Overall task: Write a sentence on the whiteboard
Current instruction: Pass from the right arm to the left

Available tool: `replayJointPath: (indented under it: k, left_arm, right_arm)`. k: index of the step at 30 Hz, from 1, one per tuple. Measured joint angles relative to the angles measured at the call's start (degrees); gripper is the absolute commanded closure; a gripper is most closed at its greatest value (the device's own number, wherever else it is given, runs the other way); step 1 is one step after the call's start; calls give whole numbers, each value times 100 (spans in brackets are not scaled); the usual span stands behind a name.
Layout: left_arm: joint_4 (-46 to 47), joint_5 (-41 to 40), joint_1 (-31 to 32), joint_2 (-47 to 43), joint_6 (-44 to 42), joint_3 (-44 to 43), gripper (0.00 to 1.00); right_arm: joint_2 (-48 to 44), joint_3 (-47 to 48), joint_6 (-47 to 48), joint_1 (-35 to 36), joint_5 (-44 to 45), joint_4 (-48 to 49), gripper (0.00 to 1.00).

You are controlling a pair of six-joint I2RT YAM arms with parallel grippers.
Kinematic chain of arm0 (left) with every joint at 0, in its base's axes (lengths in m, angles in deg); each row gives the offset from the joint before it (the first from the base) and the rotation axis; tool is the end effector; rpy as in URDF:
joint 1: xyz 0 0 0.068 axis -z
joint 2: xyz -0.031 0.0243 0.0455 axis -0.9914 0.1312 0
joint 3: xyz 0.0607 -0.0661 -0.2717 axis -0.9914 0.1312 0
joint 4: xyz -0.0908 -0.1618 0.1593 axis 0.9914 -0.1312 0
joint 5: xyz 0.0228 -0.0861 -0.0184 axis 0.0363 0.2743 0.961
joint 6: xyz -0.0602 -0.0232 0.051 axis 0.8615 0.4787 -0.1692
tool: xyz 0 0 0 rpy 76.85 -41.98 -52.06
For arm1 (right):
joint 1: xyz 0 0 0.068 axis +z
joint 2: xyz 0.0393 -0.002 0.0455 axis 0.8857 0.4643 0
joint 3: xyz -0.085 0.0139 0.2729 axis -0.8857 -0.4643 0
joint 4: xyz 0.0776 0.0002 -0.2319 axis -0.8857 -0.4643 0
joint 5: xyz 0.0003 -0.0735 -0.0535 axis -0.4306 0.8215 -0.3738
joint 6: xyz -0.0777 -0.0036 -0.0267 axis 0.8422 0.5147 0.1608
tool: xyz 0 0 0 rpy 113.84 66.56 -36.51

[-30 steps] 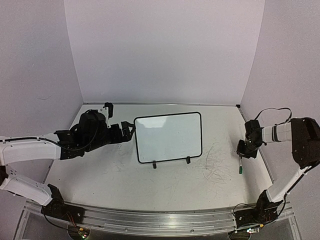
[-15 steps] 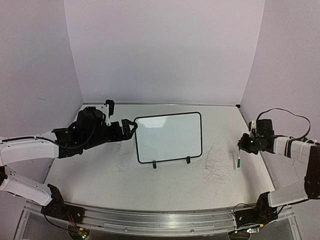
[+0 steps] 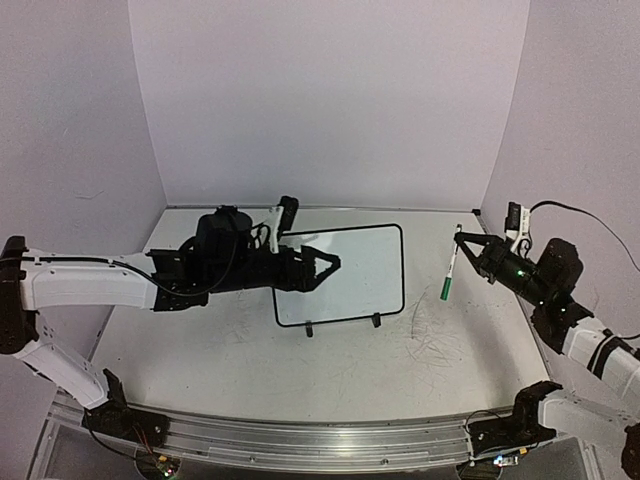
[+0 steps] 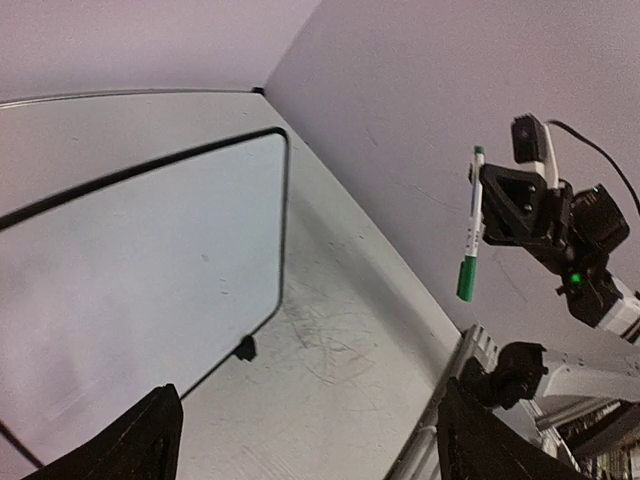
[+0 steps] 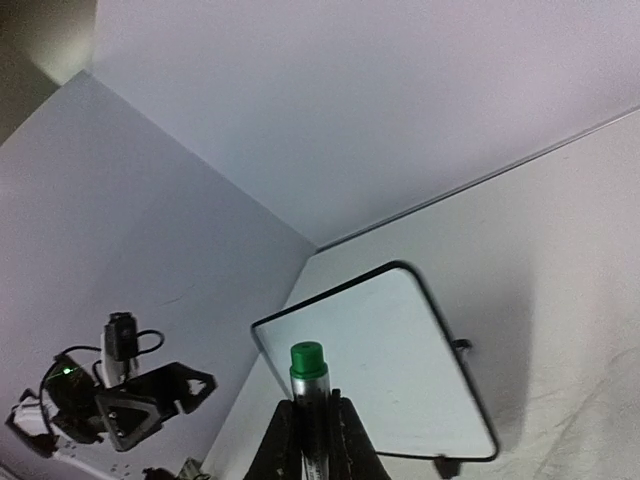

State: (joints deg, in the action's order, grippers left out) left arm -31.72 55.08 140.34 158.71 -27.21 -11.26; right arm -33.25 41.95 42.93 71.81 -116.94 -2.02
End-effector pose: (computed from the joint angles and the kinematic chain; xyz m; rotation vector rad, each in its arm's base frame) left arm 0.1812 -0.2953 0.3078 0.4684 1.9424 -1.1207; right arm 0.1814 0.0739 0.3005 -0.0447 1.6342 1.2404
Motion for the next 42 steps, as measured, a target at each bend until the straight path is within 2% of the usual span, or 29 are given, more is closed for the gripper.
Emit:
replayJointPath:
  k: [4, 8, 11, 17, 23, 28, 36, 40, 42]
  left_arm:
    - [628, 662, 405, 594, -90, -199, 16]
    - [1078, 1015, 704, 1114, -183, -396, 21]
    - [1218, 977, 871, 1314, -239, -542, 29]
    - [1373, 554, 947, 1559, -154, -743, 32]
    - [936, -284, 981, 1639, -267, -895, 38]
    - [608, -737, 1031, 1639, -452, -931, 39]
    - [401, -1117, 1163, 1640, -754, -962, 20]
    - [366, -1333, 1200, 1641, -872, -962, 24]
    - [349, -1412, 1213, 1641, -909, -982, 30]
  right_arm:
    - [181, -10, -443, 1316, 452, 789, 100]
    - [547, 65, -700, 2158, 1028, 1221, 100]
    - [795, 261, -798, 2593, 1664, 1115, 100]
    - [1134, 1198, -967, 3386, 3232, 143, 100]
    - [1489, 1786, -1300, 3805, 4422, -589, 100]
    - [1817, 2035, -1522, 4066, 5078, -990, 100]
    - [2064, 2300, -1906, 4277, 5668, -1506, 100]
    - [2097, 2386, -2008, 4299, 5772, -1781, 100]
    - [2176, 2521, -2033, 4305, 5798, -1924, 100]
